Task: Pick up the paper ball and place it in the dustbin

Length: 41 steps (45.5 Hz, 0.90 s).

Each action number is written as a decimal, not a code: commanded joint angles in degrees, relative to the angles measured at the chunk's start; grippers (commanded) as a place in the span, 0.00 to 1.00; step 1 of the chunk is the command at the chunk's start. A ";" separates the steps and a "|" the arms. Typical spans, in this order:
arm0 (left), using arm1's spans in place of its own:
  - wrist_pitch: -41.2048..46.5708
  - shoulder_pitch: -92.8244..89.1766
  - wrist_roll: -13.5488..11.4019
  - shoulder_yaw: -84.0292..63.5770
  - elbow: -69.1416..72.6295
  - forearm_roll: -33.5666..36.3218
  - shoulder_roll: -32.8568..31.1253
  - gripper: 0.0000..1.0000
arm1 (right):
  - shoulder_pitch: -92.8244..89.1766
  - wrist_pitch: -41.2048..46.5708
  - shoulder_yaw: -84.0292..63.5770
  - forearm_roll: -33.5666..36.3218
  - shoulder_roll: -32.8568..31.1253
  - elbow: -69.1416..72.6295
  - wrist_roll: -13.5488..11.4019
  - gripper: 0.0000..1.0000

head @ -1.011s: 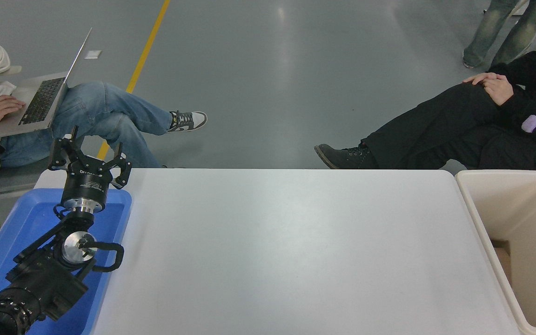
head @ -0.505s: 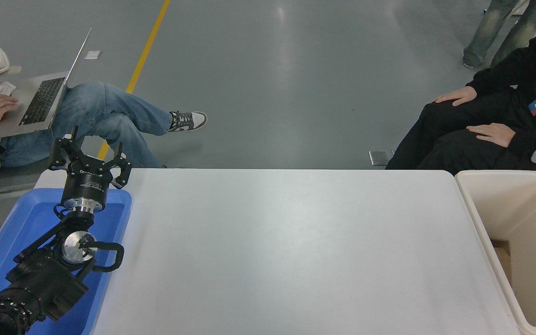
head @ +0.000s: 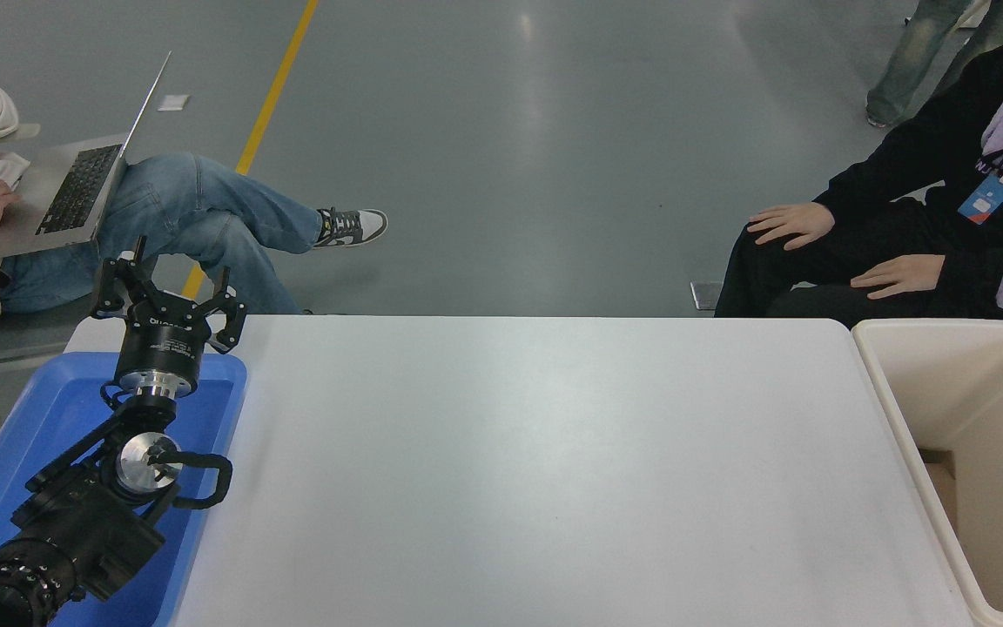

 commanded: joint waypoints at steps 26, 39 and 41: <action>0.00 0.00 0.00 0.00 -0.05 0.00 0.08 0.99 | 41.22 2.19 -25.37 -0.71 -11.01 55.51 0.09 1.00; 0.00 0.00 0.00 0.00 -0.05 0.00 0.08 0.99 | 57.75 19.47 -28.72 -0.27 -8.64 69.94 -0.26 1.00; 0.00 0.00 0.00 0.00 -0.05 0.00 0.08 0.99 | 60.04 26.33 -28.72 -0.27 -7.85 69.85 -0.26 1.00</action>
